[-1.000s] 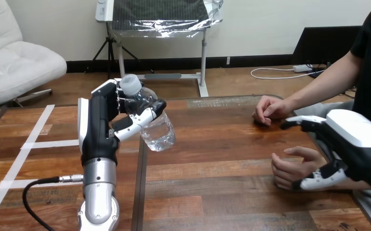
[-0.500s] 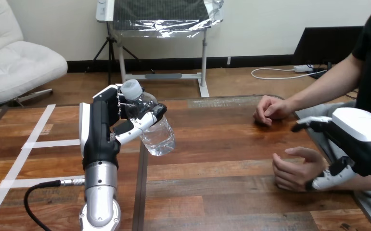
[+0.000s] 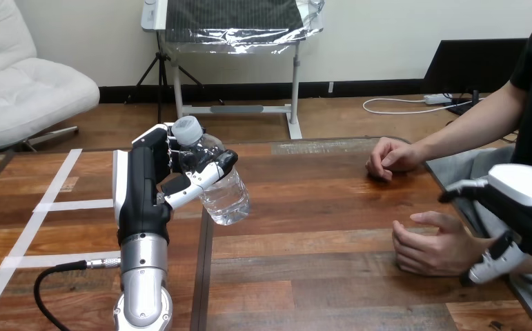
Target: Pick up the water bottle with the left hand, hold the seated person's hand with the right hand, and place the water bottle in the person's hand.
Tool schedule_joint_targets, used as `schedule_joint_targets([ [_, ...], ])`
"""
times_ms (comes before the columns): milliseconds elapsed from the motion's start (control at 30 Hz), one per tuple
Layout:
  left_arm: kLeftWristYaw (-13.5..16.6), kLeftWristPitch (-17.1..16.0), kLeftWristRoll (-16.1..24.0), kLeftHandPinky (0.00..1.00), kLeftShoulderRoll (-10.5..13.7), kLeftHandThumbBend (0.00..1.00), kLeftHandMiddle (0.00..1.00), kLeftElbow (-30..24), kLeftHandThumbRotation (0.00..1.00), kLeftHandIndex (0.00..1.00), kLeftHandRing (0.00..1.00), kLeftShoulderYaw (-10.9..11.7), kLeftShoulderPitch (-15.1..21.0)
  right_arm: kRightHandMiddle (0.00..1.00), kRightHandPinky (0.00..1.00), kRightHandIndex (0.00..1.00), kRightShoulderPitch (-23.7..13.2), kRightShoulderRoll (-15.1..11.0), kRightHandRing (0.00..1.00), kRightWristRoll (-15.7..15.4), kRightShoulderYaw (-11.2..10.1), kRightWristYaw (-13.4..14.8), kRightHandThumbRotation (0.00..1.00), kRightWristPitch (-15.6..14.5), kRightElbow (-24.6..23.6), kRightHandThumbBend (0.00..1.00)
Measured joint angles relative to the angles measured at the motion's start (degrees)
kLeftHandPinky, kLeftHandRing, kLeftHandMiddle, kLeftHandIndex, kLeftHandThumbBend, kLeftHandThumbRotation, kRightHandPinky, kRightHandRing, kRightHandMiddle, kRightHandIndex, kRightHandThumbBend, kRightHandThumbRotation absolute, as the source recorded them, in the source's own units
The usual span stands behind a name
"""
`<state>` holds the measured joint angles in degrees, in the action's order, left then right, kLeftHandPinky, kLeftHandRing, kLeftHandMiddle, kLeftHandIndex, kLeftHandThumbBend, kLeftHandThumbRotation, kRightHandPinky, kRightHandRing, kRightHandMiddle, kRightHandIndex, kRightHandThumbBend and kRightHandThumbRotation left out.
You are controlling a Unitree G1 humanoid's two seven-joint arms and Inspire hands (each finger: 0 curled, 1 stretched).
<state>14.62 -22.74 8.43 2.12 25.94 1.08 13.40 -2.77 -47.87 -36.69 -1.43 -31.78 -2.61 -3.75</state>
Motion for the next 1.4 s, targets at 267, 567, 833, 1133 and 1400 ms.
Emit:
schedule_joint_targets([
  [267, 0.05, 0.0, 0.18, 0.4, -0.03, 0.62, 0.43, 0.0, 0.0, 0.5, 0.41, -0.02, 0.0, 0.94, 0.85, 0.9, -0.98, -0.41, 0.93, -1.88, 1.63, -2.96, 0.0, -2.3, 1.86, 0.8],
  [567, 0.05, 0.0, 0.28, 0.4, -0.27, 0.62, 0.44, 0.0, 0.0, 0.5, 0.41, -0.03, 0.0, 0.95, 0.89, 0.91, -1.99, -1.91, 0.95, -3.61, 3.83, -5.23, 0.04, -2.74, 4.08, 0.77],
  [833, 0.05, 0.0, 0.24, 0.39, -0.42, 0.62, 0.43, 0.01, 0.0, 0.5, 0.41, -0.03, 0.0, 0.95, 0.89, 0.9, -4.39, -2.39, 0.95, -5.83, 5.95, -6.44, 0.06, -2.74, 6.16, 0.77],
  [1133, 0.18, 0.0, 0.28, 0.39, -0.44, 0.62, 0.44, 0.01, 0.0, 0.5, 0.41, 0.03, 0.0, 0.95, 0.87, 0.9, -6.51, -2.5, 0.95, -7.84, 8.01, -7.13, 0.07, -2.73, 8.35, 0.76],
  [1400, 0.24, 0.0, 0.35, 0.39, -0.44, 0.62, 0.43, 0.01, 0.0, 0.5, 0.41, 0.02, 0.0, 0.95, 0.85, 0.89, -7.06, -2.49, 0.95, -9.01, 8.96, -7.91, 0.06, -3.12, 9.21, 0.75],
])
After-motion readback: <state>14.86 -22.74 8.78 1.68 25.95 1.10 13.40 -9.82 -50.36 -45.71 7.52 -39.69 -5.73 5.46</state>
